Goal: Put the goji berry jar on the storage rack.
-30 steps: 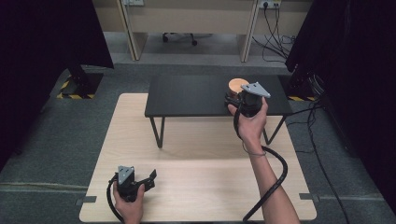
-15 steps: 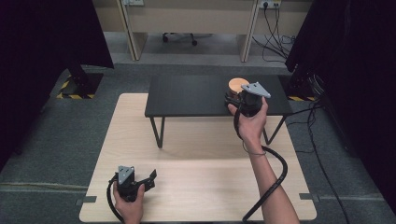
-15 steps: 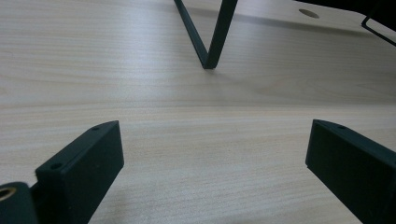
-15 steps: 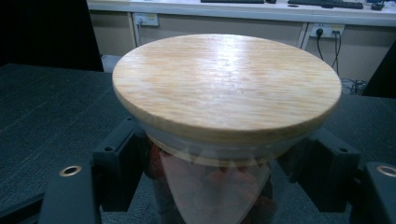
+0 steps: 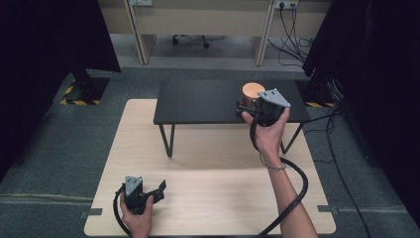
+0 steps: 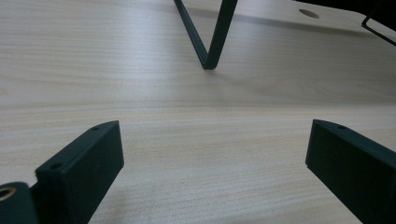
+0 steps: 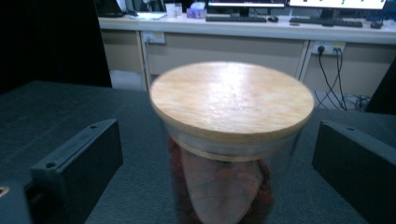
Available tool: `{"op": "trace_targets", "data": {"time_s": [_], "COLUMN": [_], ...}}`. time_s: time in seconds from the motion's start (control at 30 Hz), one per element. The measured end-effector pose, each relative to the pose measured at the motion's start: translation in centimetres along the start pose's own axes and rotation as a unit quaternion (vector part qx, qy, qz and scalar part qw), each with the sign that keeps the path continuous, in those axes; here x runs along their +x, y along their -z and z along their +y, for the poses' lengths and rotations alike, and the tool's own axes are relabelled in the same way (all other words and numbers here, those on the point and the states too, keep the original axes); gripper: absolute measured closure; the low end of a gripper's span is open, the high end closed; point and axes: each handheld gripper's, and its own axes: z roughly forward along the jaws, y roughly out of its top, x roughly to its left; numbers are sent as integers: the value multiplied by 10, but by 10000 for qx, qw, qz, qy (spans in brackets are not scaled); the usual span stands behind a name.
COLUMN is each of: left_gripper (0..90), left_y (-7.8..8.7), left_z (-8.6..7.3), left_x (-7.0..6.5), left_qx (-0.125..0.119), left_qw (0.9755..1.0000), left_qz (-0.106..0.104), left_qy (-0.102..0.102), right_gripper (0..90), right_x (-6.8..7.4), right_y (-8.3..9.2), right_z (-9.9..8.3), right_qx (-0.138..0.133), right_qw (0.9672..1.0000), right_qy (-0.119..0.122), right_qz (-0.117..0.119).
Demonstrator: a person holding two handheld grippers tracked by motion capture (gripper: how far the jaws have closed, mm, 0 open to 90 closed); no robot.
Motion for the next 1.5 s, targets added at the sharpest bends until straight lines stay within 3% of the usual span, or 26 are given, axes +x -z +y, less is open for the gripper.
{"op": "trace_targets", "data": {"time_s": [0.1,0.37,1.5], "left_gripper": [34,34,34], "left_y": [0,0,0], "left_z": [0,0,0], "left_x": [0,0,-1], "left_qx": [-2,-4,-12], "left_qw": [10000,10000,10000], "left_qz": [0,5,6], "left_qy": [-3,-2,-3], "right_gripper": [14,10,10], "right_x": [-3,-4,0], "right_y": [9,29,86], "right_z": [-1,-10,-55], "right_qx": [-56,-203,-338], "right_qw": [9999,9996,9987], "right_qy": [-47,10,182], "right_qz": [121,181,329]}}
